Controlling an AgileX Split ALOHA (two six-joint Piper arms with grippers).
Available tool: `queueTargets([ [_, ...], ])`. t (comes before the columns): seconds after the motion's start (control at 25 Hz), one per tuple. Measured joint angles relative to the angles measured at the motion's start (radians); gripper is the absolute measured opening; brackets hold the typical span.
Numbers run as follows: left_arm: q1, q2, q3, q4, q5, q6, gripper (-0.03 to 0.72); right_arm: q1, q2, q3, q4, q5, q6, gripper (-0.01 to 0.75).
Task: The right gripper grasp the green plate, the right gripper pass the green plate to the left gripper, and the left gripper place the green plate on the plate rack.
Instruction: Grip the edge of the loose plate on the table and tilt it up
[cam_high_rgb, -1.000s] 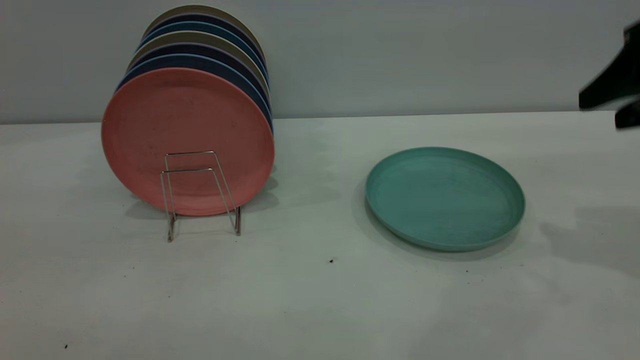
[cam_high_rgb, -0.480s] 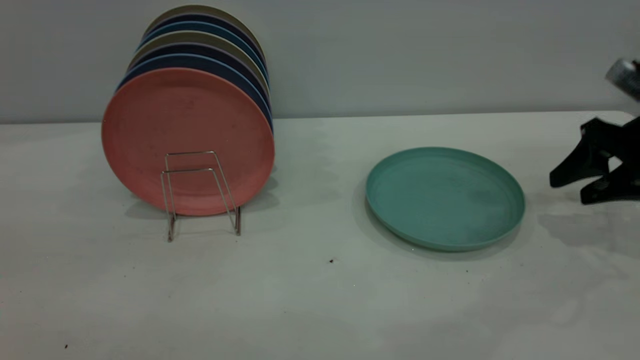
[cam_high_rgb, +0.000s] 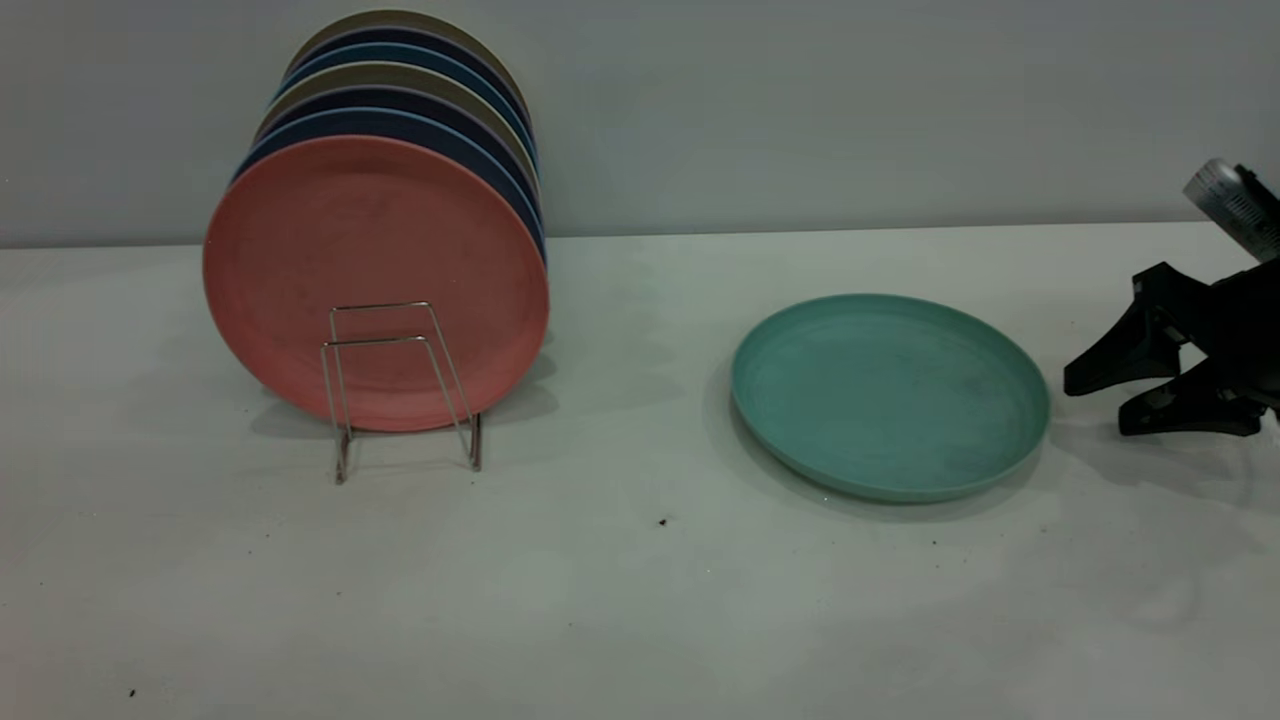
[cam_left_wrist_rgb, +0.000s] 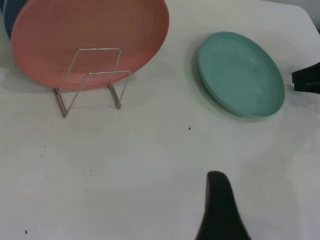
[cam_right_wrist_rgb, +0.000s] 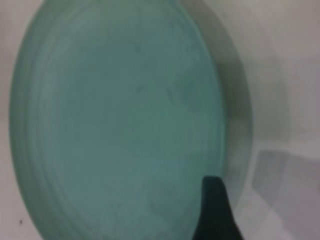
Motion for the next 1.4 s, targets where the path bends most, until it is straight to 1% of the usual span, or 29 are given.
queueTargets([
  [0.24,0.000,0.000,0.000,0.008,-0.001,0.000,0.518,0.017,0.033,0.000,0.039,0.015,-0.027,0.544],
  [0.52,0.000,0.000,0.000,0.011,-0.001,0.000,0.518,0.093,0.039,-0.001,0.112,0.005,-0.082,0.544],
  [0.64,0.000,0.000,0.000,0.011,-0.001,0.000,0.518,0.121,0.039,-0.001,0.144,-0.027,-0.092,0.524],
  [0.68,0.000,0.000,0.000,0.011,-0.001,0.000,0.518,0.129,0.039,-0.001,0.153,-0.043,-0.093,0.502],
  [0.76,0.000,0.000,0.000,0.012,-0.001,0.000,0.518,0.144,0.038,-0.001,0.172,-0.078,-0.096,0.429],
  [0.8,0.000,0.000,0.000,0.012,-0.001,0.000,0.518,0.149,0.038,-0.001,0.178,-0.102,-0.096,0.369],
  [0.88,0.000,0.000,0.000,0.012,-0.001,0.000,0.518,0.158,0.038,-0.001,0.184,-0.141,-0.100,0.214],
  [0.96,0.000,0.000,0.000,0.012,-0.003,0.000,0.518,0.163,0.038,-0.001,0.188,-0.177,-0.100,0.078],
  [1.0,0.000,0.000,0.000,0.012,-0.005,0.000,0.518,0.164,0.038,-0.001,0.196,-0.188,-0.100,0.043],
  [1.08,0.000,0.000,0.000,0.012,-0.015,0.000,0.518,0.164,0.038,-0.001,0.206,-0.196,-0.098,0.016],
  [1.2,0.000,0.000,0.000,0.011,-0.031,0.000,0.518,0.164,0.030,-0.001,0.190,-0.193,-0.096,0.011],
  [1.32,0.000,0.026,0.000,-0.009,-0.032,0.000,0.518,0.164,0.008,-0.001,0.107,-0.187,-0.082,0.011],
  [1.4,0.000,0.068,0.000,-0.037,-0.015,0.003,0.518,0.164,-0.020,-0.001,0.036,-0.178,-0.042,0.011],
])
